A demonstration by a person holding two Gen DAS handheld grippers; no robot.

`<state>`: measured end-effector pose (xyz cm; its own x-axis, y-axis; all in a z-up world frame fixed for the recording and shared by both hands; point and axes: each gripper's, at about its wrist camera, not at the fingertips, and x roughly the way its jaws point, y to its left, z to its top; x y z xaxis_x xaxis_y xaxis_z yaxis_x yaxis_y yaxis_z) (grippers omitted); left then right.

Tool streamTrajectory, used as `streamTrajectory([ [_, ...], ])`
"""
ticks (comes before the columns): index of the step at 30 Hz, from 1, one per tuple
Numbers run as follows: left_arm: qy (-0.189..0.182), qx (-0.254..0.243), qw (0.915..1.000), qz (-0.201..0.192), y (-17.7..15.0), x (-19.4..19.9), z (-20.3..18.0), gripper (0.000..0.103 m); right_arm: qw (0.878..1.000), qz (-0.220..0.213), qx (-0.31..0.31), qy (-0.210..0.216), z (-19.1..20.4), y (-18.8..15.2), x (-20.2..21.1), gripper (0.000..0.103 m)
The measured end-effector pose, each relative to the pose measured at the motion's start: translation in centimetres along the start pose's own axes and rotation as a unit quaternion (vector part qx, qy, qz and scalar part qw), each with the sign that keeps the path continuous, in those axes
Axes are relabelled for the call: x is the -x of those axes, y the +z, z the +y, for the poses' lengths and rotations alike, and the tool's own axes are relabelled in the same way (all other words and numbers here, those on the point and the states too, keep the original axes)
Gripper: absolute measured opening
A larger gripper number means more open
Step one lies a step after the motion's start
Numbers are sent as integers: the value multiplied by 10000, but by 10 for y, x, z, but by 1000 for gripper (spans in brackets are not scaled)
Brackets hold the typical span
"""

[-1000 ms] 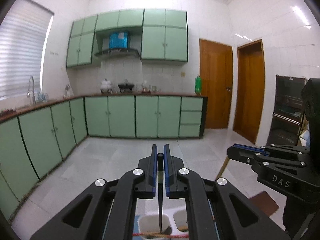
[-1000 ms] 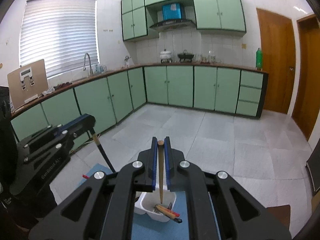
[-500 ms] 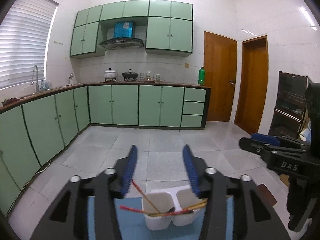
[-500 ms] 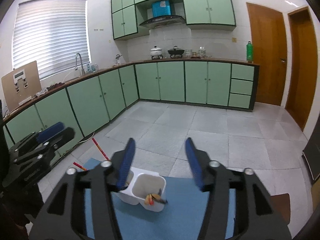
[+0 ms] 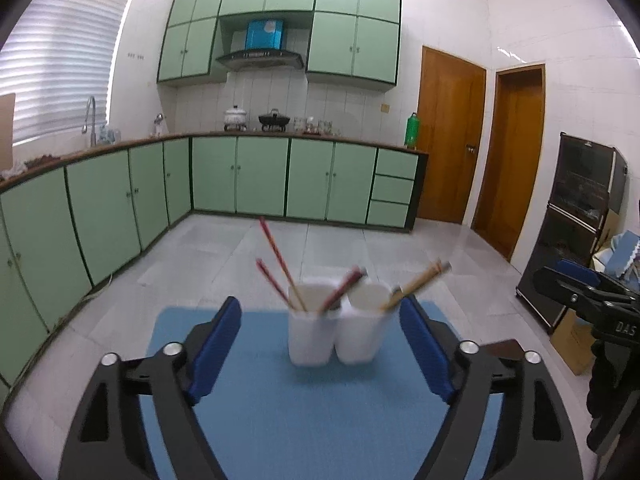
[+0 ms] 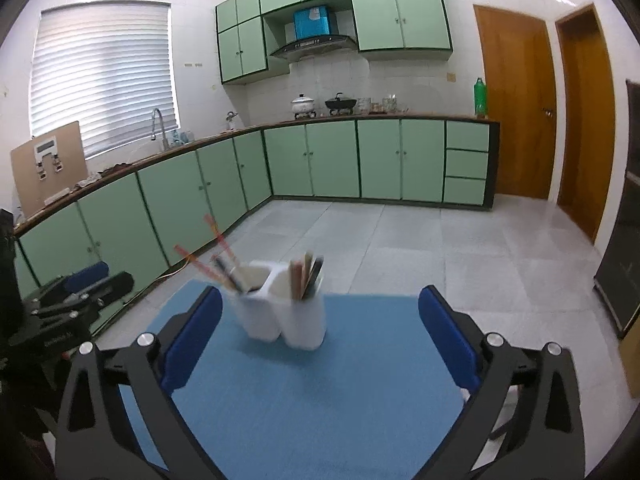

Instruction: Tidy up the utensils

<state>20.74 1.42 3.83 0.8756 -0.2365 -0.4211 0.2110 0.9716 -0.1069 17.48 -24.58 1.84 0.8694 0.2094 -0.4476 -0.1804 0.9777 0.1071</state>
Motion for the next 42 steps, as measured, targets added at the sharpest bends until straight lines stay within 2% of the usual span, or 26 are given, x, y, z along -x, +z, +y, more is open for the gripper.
streamTrajectory([
  [3,-68,51,9999,67,-13,12,-4,90,9999,66,-74,104,6,-20,15,97],
  [7,-73,45,9998,173,-29,31,-12,93,9997,127,-113,201,19,-40,36,97],
  [15,118,73,9997,208,-51,69,-18,97,9999,45,80,75,39,-61,73,97],
  [24,250,-85,9996,92,-59,99,-32,97,9996,-25,150,245,49,-66,94,97],
  [33,215,-123,9996,-150,-57,121,-41,97,9993,-115,230,267,56,-69,106,97],
  [42,241,-189,9991,-282,-59,129,-43,97,9990,-226,278,250,60,-67,114,97],
])
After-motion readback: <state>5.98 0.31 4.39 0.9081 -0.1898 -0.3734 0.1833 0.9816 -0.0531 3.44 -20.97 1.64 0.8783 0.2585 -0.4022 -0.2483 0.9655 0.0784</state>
